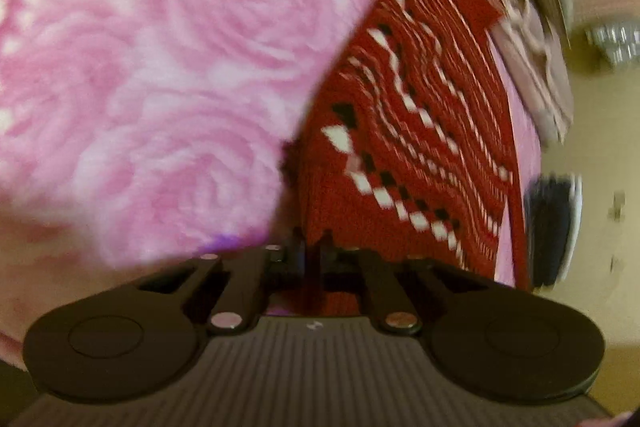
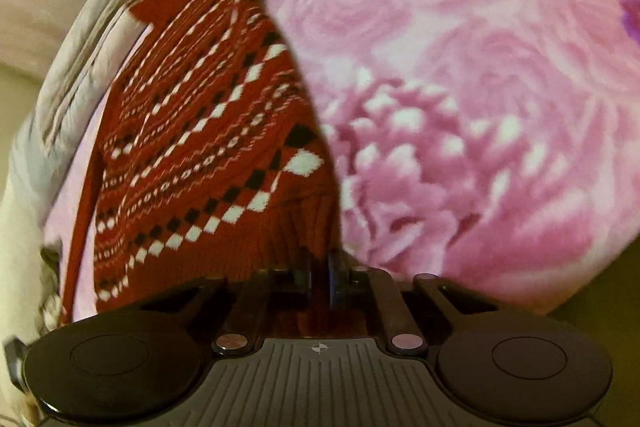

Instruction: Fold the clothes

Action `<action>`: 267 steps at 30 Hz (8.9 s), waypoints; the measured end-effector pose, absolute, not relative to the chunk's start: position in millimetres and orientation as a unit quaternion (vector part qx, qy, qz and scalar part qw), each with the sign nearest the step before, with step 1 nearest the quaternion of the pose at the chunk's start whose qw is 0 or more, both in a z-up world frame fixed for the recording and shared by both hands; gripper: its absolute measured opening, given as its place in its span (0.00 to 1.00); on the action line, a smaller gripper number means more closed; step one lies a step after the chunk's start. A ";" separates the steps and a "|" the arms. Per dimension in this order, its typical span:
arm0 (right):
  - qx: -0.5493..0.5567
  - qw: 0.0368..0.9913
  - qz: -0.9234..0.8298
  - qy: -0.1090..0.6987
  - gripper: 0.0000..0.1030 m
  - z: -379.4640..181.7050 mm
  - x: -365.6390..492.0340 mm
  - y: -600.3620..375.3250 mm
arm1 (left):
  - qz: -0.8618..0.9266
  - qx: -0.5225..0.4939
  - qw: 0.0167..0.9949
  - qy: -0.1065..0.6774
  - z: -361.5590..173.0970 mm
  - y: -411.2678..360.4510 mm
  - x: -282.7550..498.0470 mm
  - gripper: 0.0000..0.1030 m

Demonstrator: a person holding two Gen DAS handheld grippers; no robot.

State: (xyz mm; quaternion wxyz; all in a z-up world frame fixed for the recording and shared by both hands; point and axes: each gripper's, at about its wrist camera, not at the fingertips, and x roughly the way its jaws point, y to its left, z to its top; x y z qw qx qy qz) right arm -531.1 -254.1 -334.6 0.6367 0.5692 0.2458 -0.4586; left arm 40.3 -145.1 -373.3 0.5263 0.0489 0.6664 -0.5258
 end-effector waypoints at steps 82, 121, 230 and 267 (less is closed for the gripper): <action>0.430 0.629 -0.578 0.293 0.88 -64.5 -342.2 -34.2 | -0.566 0.227 0.654 0.447 -68.2 39.5 34.7 0.37; 0.412 0.609 -0.600 0.316 0.89 -62.7 -323.9 0.2 | -0.593 0.296 0.645 0.380 -61.8 45.1 6.4 0.42; 0.476 0.523 -0.650 0.278 0.89 -271.3 -503.3 -432.4 | -0.680 0.078 0.554 0.474 -292.2 -437.3 -155.5 0.36; 0.494 0.639 -0.582 0.097 0.01 -300.2 -447.8 -564.2 | -0.561 0.271 0.678 0.390 -342.8 -394.3 -9.4 0.35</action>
